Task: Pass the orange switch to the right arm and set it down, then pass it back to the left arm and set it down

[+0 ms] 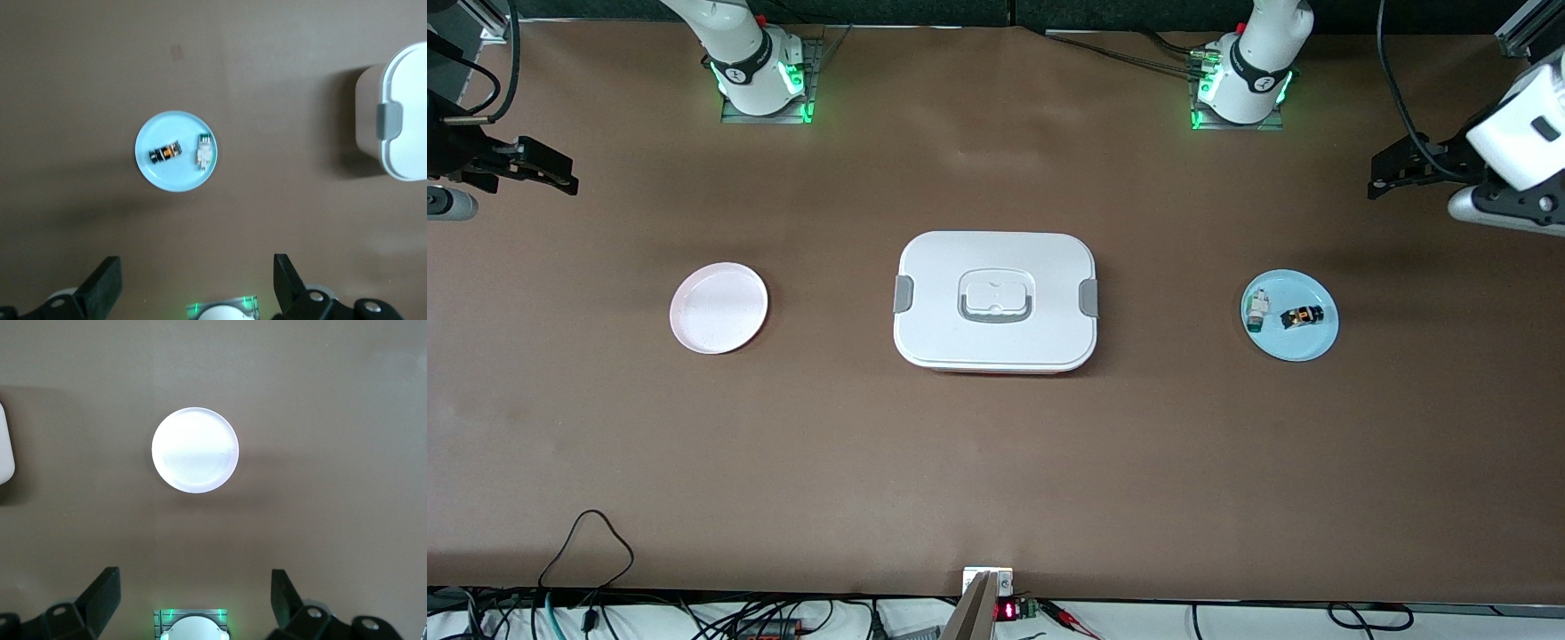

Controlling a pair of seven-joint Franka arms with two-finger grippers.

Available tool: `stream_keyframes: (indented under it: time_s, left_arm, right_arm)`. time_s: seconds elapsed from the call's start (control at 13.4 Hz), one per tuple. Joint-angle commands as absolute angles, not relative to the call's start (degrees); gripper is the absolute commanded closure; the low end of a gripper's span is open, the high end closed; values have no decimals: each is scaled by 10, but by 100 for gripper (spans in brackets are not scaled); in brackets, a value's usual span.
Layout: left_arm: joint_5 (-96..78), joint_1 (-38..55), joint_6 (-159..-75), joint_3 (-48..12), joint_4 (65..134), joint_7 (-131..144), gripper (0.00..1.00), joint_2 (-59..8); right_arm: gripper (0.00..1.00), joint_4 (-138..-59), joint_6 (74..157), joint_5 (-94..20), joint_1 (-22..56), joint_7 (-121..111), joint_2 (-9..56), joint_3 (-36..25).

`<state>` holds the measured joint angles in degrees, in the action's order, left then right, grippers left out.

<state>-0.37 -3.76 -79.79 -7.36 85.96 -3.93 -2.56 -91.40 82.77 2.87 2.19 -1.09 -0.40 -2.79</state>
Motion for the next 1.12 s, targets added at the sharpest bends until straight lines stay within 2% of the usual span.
stream_keyframes:
  time_s: [0.0, 0.67, 1.04]
  left_arm:
    - [49, -38, -786, -74, 858, -49, 0, -54]
    - [42, -111, -808, -74, 873, -42, 0, -174]
    - [41, -132, -980, -74, 1034, -2, 0, -153]
  right_arm:
    - [0, -905, 823, 22, 25, -9, -4, -32]
    - [0, -905, 817, 20, 25, -8, -4, -31]
    - [0, -906, 809, 19, 24, -8, -4, -32]
